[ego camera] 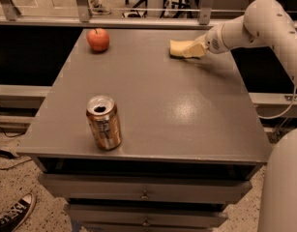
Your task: Move sponge near orange can
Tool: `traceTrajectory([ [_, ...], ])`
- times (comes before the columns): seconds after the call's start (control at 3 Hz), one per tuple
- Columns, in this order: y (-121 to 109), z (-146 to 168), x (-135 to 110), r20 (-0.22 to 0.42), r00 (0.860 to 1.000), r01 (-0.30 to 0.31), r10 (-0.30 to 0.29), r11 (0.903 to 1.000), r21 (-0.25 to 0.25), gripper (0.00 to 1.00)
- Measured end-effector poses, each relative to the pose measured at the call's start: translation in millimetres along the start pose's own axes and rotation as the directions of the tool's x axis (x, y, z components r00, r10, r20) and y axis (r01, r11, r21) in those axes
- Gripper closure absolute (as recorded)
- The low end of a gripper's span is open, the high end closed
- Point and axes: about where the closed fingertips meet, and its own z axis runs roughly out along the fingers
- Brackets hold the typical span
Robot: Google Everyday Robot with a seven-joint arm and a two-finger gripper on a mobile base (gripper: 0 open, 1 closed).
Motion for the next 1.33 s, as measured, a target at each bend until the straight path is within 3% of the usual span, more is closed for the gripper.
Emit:
traceTrajectory([
  [0.33, 3.8, -5.2, -4.2, 0.014, 1.0, 0.003, -0.003, 0.9999, -0.011, 0.99],
  [0.67, 9.5, -12.2, -15.9, 0.043, 0.999, 0.022, -0.021, 0.9994, -0.026, 1.0],
  [1.0, 27.0, -25.2, -40.5, 0.086, 0.993, 0.083, -0.078, 0.9944, -0.064, 1.0],
  [1.33, 59.9, -46.8, -65.2, 0.13, 0.979, 0.177, -0.16, 0.9746, -0.137, 1.0],
])
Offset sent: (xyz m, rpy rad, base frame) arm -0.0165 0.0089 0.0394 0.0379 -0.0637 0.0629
